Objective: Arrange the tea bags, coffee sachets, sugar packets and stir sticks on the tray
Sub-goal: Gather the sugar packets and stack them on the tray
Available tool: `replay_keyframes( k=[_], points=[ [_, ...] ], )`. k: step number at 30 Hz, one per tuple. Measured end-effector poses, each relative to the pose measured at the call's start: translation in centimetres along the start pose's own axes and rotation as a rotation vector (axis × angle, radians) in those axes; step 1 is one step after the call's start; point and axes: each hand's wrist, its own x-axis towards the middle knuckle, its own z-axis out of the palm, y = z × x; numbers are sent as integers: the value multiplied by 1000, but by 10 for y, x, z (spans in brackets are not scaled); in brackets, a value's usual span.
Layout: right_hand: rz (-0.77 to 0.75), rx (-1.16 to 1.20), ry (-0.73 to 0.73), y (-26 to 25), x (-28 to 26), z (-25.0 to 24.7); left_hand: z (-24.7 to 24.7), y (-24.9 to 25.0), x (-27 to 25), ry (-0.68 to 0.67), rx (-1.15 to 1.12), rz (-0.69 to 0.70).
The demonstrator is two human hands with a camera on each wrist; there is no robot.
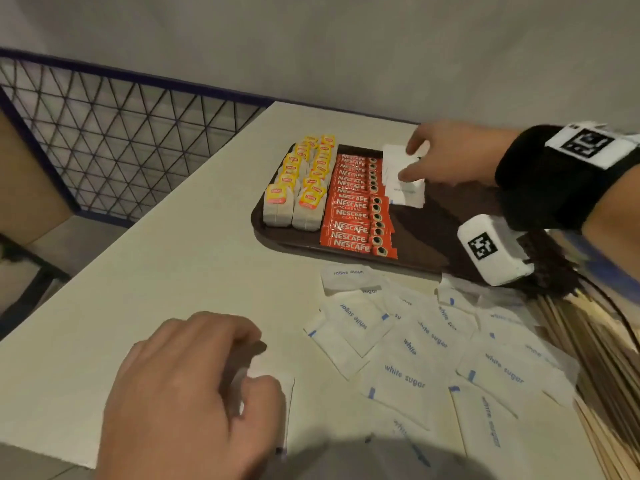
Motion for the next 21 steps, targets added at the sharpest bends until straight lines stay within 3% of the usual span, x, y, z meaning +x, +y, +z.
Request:
replay_keyframes(
  k=[3,6,10,14,17,21],
  points=[
    [-242,80,-297,-34,-49,-3,0,13,3,-66,-1,-51],
    [-416,-132,-514,-63,-92,6,6,11,1,-119,-24,-72],
    [-486,-330,-484,-75,-116,30,10,7,-3,-41,-99,-80],
    [-448,-387,-444,-78,-122,46,6,5,-5,113,-256,-160],
    [-431,-324,-391,-75,-131,50,4,4,-5,16,-276,-210],
    [-390,-151,-328,-69,-143,54,6,9,-3,-162,51,-131]
  ],
)
